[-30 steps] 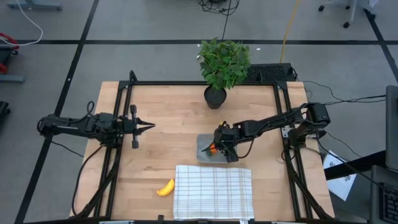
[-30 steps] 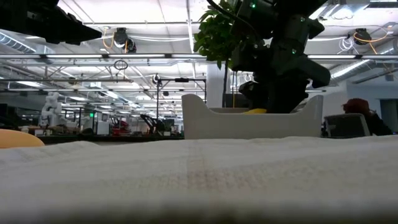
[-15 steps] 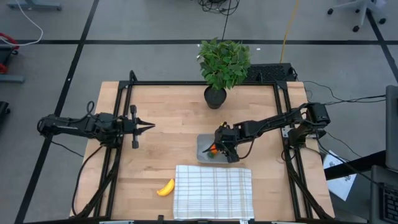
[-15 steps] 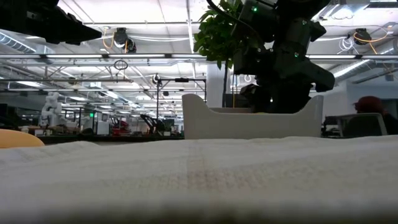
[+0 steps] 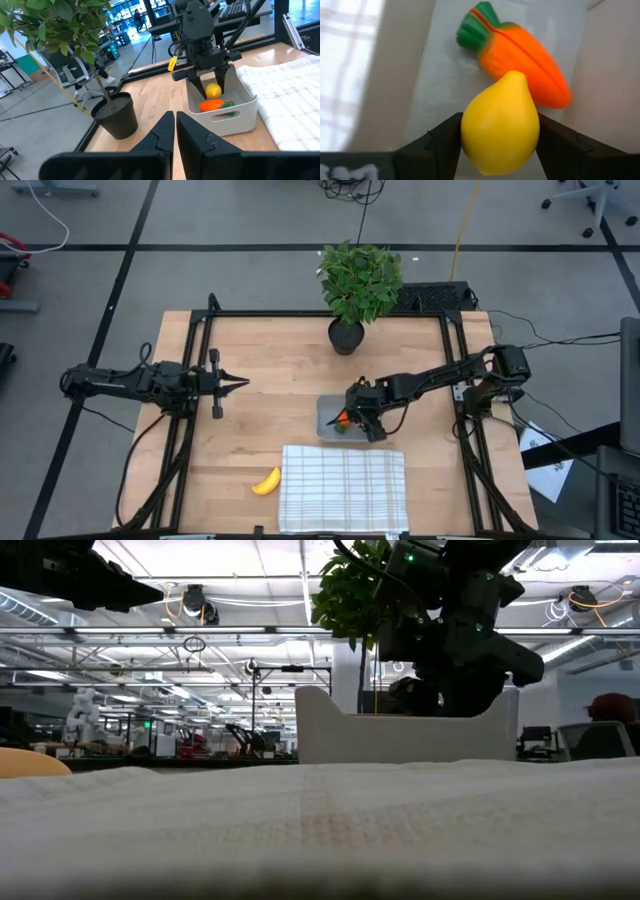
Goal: Pick and placing Produce into tupperware
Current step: Put the lemon into the bin, then put the banana into the bin
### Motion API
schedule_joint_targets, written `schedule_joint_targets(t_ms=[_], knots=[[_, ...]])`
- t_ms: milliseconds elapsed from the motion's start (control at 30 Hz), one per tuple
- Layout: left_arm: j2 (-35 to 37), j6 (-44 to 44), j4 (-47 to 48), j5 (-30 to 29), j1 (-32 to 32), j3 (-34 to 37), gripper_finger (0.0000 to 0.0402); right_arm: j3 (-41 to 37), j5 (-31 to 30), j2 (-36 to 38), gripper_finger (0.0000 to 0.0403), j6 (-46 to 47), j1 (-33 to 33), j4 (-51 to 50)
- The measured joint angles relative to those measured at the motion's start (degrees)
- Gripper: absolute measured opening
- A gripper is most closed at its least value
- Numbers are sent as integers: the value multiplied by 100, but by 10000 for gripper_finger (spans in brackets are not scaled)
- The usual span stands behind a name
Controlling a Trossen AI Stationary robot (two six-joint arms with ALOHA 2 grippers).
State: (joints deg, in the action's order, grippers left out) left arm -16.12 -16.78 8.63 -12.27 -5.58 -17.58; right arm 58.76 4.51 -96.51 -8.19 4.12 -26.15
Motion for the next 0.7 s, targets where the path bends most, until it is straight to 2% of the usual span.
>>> schedule_joint_targets(t_ms=[233,700], knots=[[0,2,-1,-2,0,0,24,-15,110,-9,210,25,-2,-26],[0,7,-1,-4,0,0,24,-11,149,-9,238,135,-4,-25]])
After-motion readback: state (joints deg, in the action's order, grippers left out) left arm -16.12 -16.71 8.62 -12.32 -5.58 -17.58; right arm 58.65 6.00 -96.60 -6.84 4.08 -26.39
